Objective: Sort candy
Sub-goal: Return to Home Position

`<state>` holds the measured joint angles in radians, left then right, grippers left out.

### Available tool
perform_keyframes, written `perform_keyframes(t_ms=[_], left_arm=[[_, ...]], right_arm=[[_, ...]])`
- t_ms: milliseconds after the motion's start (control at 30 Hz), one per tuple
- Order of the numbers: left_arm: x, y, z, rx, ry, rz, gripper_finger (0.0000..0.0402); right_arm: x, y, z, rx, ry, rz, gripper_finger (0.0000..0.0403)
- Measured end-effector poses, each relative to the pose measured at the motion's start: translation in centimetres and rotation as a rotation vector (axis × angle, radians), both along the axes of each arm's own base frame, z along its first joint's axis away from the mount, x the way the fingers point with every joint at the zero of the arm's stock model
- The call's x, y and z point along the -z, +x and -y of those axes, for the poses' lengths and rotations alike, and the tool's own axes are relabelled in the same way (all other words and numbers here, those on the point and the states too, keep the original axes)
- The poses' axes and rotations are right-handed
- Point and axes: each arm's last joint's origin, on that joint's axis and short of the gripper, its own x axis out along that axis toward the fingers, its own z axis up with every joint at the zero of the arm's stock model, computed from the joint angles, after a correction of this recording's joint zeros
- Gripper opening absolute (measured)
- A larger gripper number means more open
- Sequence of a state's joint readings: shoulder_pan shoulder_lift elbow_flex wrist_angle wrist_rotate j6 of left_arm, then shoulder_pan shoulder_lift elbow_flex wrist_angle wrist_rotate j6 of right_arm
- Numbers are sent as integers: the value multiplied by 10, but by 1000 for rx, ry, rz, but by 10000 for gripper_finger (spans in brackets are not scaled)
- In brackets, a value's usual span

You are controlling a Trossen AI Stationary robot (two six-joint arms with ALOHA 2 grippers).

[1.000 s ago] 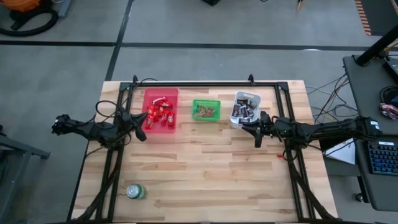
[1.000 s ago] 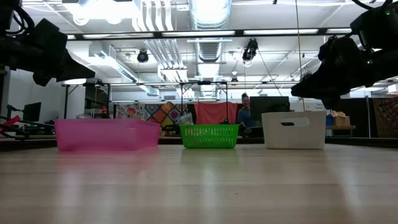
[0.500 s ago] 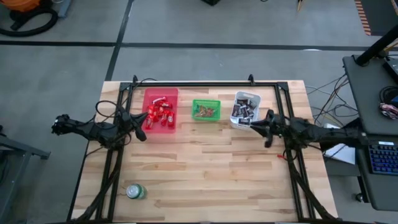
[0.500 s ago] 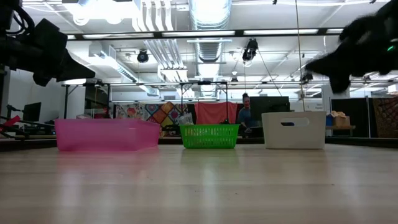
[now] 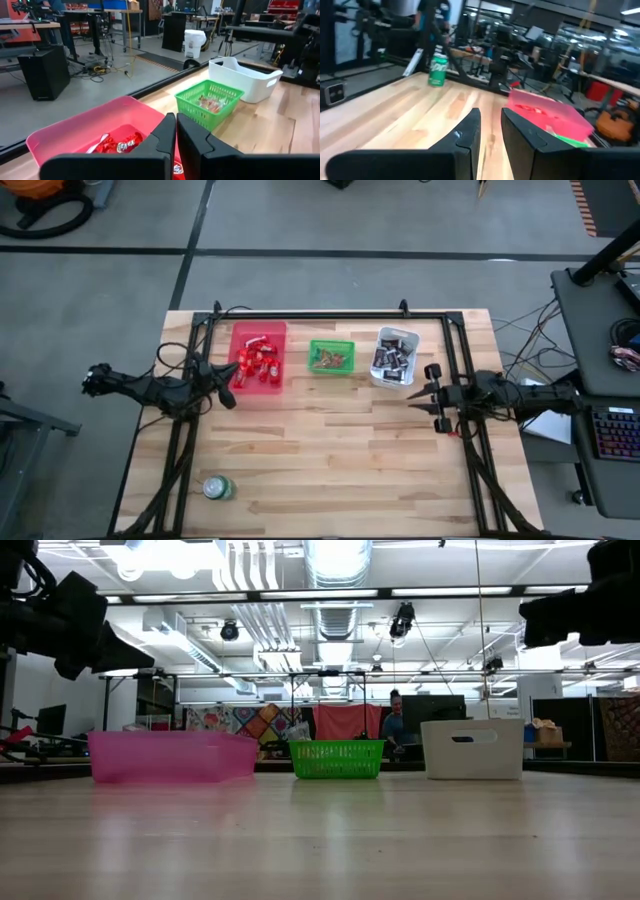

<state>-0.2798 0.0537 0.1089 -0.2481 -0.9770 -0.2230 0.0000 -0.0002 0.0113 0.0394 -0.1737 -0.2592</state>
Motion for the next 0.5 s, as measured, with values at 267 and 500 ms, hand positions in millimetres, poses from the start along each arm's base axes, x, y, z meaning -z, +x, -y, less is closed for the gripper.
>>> perform_keyframes(t_ms=[267,500], left_arm=[[-1,0,0,0,-1,3,0],[-1,0,0,0,-1,2,0]], right_arm=[[0,0,5,42,112,-18,70],[-1,-1,16,113,252,-19,70]])
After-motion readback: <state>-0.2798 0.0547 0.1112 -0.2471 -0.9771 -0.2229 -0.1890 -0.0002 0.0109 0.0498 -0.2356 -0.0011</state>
